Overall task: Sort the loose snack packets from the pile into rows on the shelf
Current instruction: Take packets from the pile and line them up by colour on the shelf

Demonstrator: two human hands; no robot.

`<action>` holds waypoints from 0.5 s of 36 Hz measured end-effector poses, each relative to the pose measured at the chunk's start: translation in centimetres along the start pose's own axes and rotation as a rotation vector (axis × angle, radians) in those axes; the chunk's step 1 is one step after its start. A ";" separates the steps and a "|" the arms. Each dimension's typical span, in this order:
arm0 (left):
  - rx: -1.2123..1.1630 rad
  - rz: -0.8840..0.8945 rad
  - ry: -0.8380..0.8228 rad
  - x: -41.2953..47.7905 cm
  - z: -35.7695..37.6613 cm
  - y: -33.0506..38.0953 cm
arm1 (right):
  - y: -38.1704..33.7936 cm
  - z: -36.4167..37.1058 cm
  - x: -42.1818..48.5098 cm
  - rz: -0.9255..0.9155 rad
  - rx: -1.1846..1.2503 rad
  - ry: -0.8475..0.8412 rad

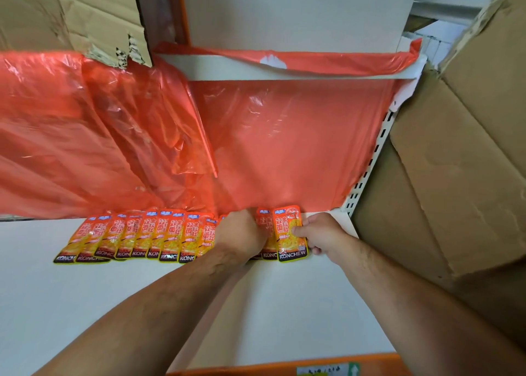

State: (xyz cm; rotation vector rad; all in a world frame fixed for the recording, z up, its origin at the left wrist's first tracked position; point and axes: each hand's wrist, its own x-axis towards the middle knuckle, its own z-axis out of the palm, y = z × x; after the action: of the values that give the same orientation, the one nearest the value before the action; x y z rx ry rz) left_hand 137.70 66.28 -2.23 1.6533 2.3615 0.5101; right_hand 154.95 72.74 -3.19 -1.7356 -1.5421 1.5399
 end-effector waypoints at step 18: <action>0.057 0.129 0.127 -0.4 -0.7 -4.5 | -1.6 2.2 -0.3 -0.086 -0.520 0.255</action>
State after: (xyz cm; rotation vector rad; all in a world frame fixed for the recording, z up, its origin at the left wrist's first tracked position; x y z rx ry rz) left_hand 133.68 64.44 -3.35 1.8598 2.3882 0.5933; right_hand 152.39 72.20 -2.47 -1.9986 -1.9607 0.8756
